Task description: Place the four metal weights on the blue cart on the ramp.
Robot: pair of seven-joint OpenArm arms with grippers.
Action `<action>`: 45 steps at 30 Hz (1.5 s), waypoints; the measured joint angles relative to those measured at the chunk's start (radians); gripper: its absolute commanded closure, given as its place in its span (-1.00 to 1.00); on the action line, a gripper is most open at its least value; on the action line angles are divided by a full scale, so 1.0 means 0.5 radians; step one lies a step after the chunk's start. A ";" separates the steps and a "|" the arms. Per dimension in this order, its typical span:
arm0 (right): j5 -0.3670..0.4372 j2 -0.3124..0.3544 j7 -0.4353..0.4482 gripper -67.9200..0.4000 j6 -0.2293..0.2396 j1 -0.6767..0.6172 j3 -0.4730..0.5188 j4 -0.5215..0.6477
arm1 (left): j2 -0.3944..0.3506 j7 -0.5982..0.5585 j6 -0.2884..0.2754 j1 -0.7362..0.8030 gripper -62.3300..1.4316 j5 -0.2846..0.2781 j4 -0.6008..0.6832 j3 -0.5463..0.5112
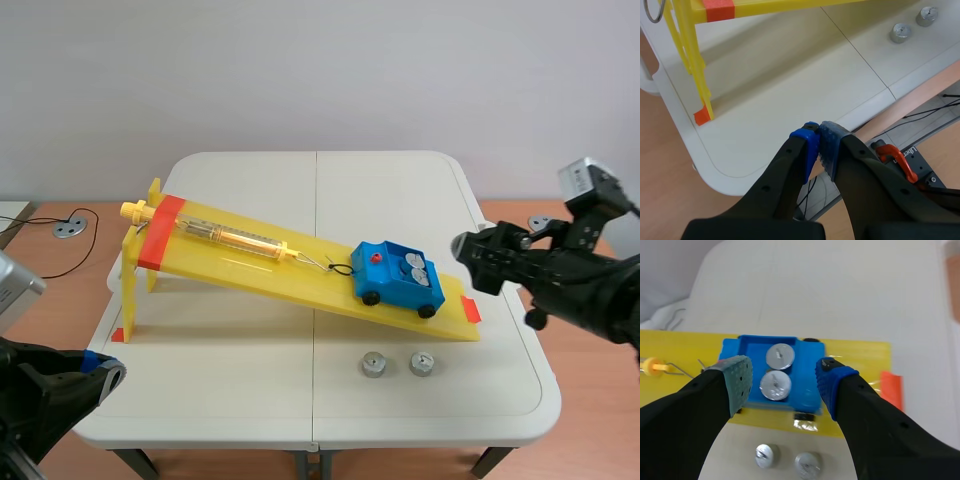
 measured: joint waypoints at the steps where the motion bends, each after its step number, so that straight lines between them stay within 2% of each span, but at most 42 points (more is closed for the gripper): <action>1: 0.006 0.047 -0.008 0.12 0.001 -0.041 0.005 0.069 | 0.000 0.000 0.000 0.000 0.83 0.000 0.000 0.000; 10: 0.018 0.456 -0.089 0.12 0.008 -0.456 0.007 0.646 | 0.000 0.000 0.000 0.000 0.83 0.000 0.000 0.000; 16: 0.018 0.603 -0.105 0.12 0.043 -0.689 0.007 0.829 | 0.000 0.000 0.000 0.000 0.83 0.000 0.000 0.000; 19: -0.039 0.606 -0.103 0.12 0.044 -0.735 -0.010 0.830 | 0.000 0.000 0.000 0.000 0.83 0.000 0.000 0.000; 22: -0.185 0.606 -0.048 0.12 0.034 -0.733 -0.111 0.829 | 0.000 0.000 -0.001 0.000 0.83 0.000 0.000 0.000; 27: -0.555 0.573 0.131 0.12 -0.045 -0.705 -0.439 0.785 | 0.000 0.000 0.000 0.000 0.83 0.000 0.000 0.000; 32: -0.813 0.451 0.244 0.12 -0.142 -0.602 -0.729 0.591 | 0.000 0.000 0.000 0.000 0.83 0.000 0.000 0.000; 40: -1.022 0.276 0.390 0.12 -0.208 -0.409 -0.954 0.192 | 0.000 0.000 0.000 0.000 0.83 0.000 0.000 0.000; 45: -1.100 0.192 0.480 0.13 -0.327 -0.326 -1.035 0.018 | 0.000 0.000 0.000 0.000 0.83 0.000 0.000 0.000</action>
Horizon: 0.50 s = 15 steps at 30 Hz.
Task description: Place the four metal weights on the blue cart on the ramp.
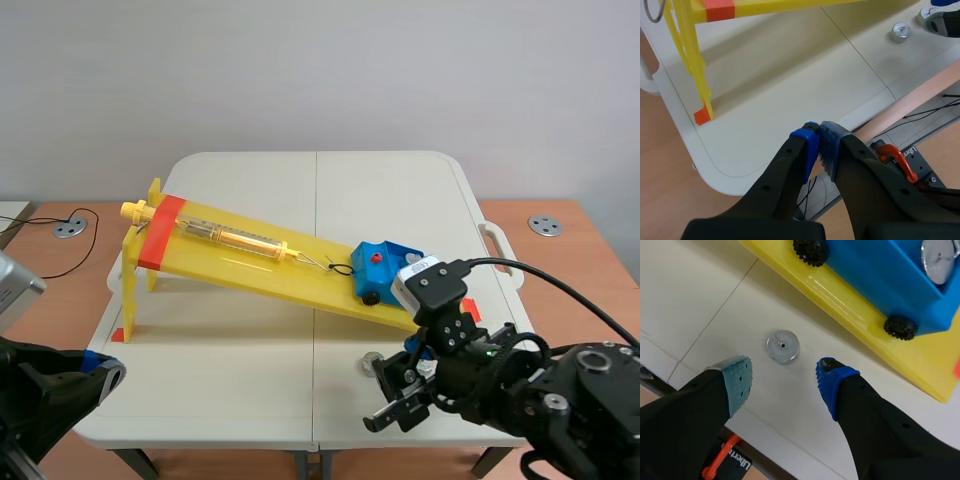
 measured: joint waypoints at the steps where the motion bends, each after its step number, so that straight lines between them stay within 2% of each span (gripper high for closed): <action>1: -0.013 -0.013 0.019 0.13 -0.019 0.011 -0.015 -0.026 | 0.001 -0.001 0.000 0.000 0.83 0.000 0.000 0.000; 15: -0.143 -0.107 0.106 0.13 -0.179 0.142 -0.168 -0.252 | 0.000 0.000 0.000 -0.038 0.83 -0.001 0.000 0.000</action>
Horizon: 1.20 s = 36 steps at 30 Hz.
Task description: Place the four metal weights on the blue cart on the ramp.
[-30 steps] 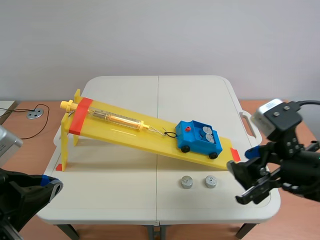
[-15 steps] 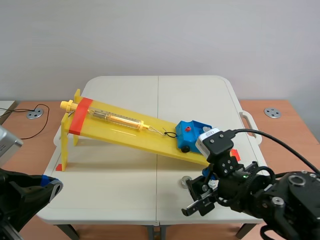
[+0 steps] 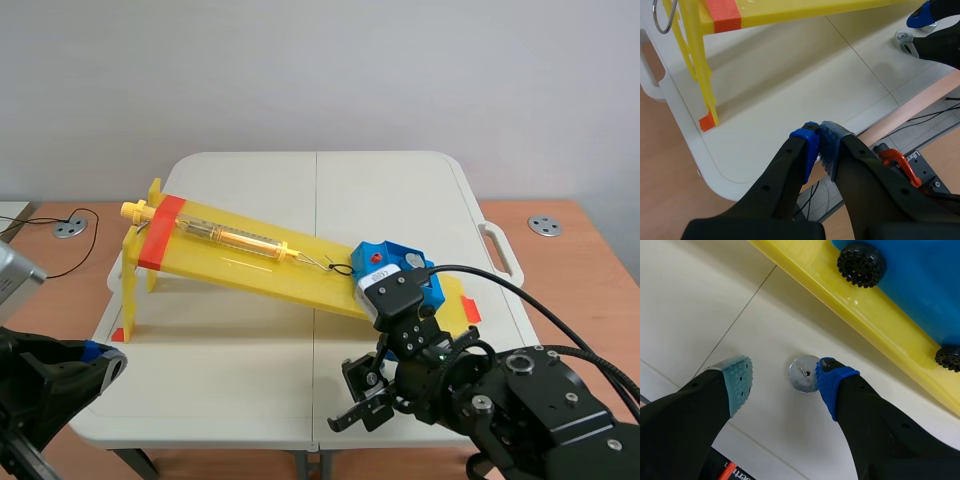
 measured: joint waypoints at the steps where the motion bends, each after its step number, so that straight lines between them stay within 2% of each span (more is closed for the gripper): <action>1: -0.006 0.000 0.015 0.13 -0.013 0.005 -0.005 -0.010 | 0.000 0.000 0.000 0.000 0.83 0.000 0.000 0.000; 11: -0.012 0.001 0.057 0.20 -0.037 0.071 -0.017 -0.121 | 0.000 0.001 -0.001 0.000 0.83 0.000 0.000 0.000; 23: -0.012 0.001 0.063 0.47 -0.037 0.082 -0.023 -0.146 | 0.000 0.001 0.000 0.000 0.83 0.000 0.000 0.000; 32: -0.011 0.001 0.098 0.56 -0.051 0.100 -0.023 -0.194 | 0.000 0.001 0.000 0.000 0.83 0.000 0.000 0.000; 36: -0.011 0.001 0.111 0.70 -0.051 0.105 -0.023 -0.198 | 0.000 0.001 0.000 0.000 0.83 0.000 0.000 0.000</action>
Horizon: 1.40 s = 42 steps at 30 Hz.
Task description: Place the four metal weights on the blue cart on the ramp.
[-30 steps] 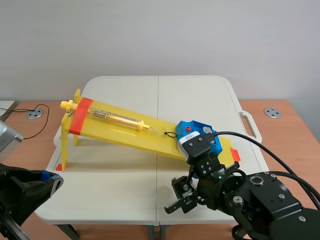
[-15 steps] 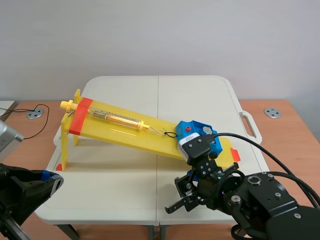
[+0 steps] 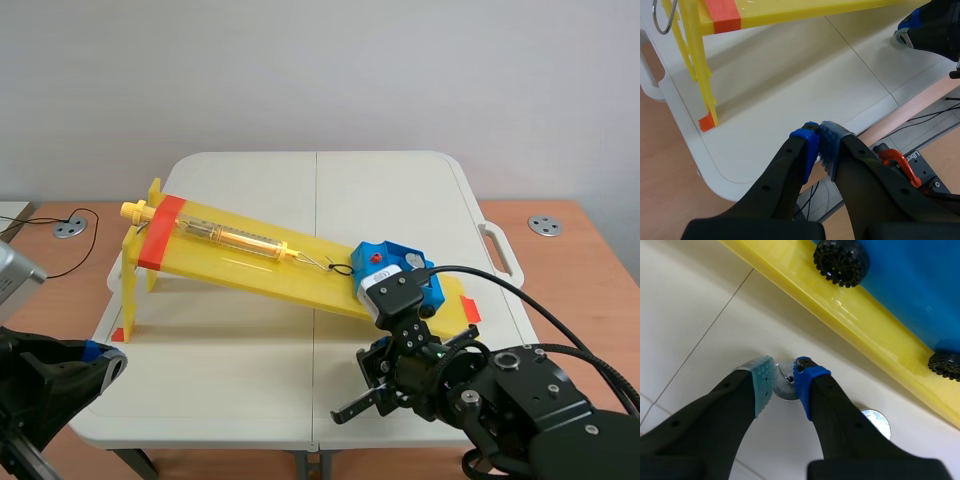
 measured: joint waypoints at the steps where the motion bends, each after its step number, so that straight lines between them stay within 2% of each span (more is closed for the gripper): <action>1: 0.000 0.000 0.000 0.74 0.000 0.000 0.000 0.000 | 0.000 0.000 0.000 0.000 0.83 0.000 0.000 0.000; 4: 0.000 0.000 -0.001 0.98 -0.001 0.000 0.000 0.000 | 0.000 -0.001 0.000 0.000 0.83 0.000 0.000 0.000; 12: 0.002 0.002 -0.005 0.97 0.002 -0.001 0.000 0.006 | 0.000 0.000 0.000 0.000 0.83 0.000 0.000 0.000; 15: 0.040 0.022 -0.087 0.97 0.013 -0.015 0.000 0.065 | 0.000 -0.001 0.000 0.000 0.83 0.000 0.000 0.000; 18: 0.122 0.083 -0.183 0.97 0.015 -0.093 0.001 0.250 | 0.000 -0.001 0.000 0.000 0.83 0.000 0.000 0.000; 23: 0.222 0.215 -0.336 0.97 0.015 -0.318 0.047 0.721 | 0.000 0.000 -0.001 0.000 0.83 0.000 0.000 0.000; 27: 0.260 0.294 -0.456 0.97 0.014 -0.506 0.159 1.076 | 0.000 0.000 0.000 0.000 0.83 0.000 0.000 0.000; 32: 0.390 0.383 -0.576 0.97 0.015 -0.709 0.361 1.420 | 0.000 0.000 0.000 0.000 0.83 0.000 0.000 0.000; 37: 0.491 0.382 -0.678 0.97 0.015 -0.782 0.632 1.641 | 0.000 0.000 0.000 0.000 0.83 0.000 0.000 0.000; 42: 0.501 0.381 -0.681 0.97 0.005 -0.702 0.776 1.672 | 0.000 0.000 0.000 0.000 0.83 0.000 0.000 0.000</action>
